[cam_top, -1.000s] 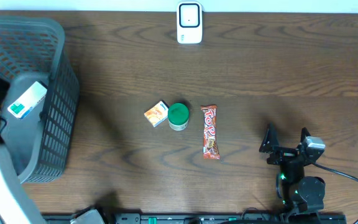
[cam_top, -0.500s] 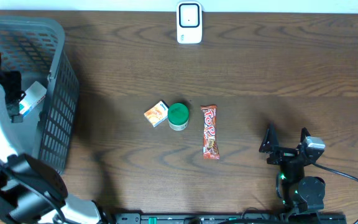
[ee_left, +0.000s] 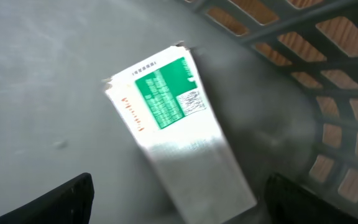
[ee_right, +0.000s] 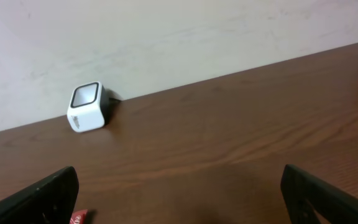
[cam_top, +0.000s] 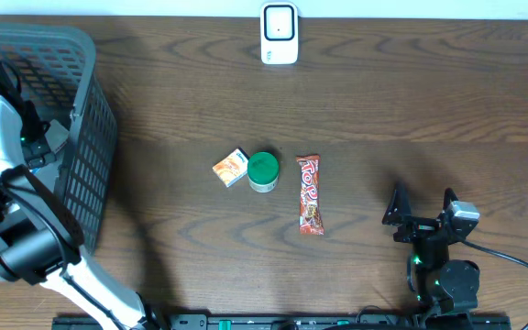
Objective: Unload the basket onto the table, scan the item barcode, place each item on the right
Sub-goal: 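Reach the left gripper into the basket and grasp the white Panadol box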
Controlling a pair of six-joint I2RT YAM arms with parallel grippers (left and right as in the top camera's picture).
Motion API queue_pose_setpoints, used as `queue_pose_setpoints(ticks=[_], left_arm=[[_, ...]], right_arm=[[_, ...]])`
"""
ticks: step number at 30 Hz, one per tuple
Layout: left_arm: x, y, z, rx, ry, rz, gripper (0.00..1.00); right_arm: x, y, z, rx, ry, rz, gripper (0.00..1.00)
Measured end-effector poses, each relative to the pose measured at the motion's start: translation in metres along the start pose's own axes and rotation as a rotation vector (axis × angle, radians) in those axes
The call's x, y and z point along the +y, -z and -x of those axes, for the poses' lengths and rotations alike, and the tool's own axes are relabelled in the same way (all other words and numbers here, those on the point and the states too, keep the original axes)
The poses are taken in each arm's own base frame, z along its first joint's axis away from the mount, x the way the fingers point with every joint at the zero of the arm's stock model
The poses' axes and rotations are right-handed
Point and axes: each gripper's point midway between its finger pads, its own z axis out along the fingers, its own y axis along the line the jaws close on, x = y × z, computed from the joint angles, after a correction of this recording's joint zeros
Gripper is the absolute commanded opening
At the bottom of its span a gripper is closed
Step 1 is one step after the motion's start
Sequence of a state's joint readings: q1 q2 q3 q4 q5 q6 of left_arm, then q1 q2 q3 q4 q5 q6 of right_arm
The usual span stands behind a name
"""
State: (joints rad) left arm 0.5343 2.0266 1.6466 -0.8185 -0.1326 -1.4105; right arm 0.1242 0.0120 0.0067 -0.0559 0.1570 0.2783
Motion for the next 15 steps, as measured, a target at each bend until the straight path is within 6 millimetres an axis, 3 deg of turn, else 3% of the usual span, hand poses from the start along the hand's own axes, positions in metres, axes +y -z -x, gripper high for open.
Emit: queue_pose_setpoints(ticks=[7,15], left_arm=[[-0.018,-0.014,-0.001,-0.005,0.036,-0.059,0.87],[-0.014,-0.031,-0.005,-0.002,0.066,-0.033,0.87]], right_arm=[[0.0,0.0,0.0,0.0,0.0,0.0,0.99],[0.0,0.0,0.0,0.0,0.0,-0.001,0.99]])
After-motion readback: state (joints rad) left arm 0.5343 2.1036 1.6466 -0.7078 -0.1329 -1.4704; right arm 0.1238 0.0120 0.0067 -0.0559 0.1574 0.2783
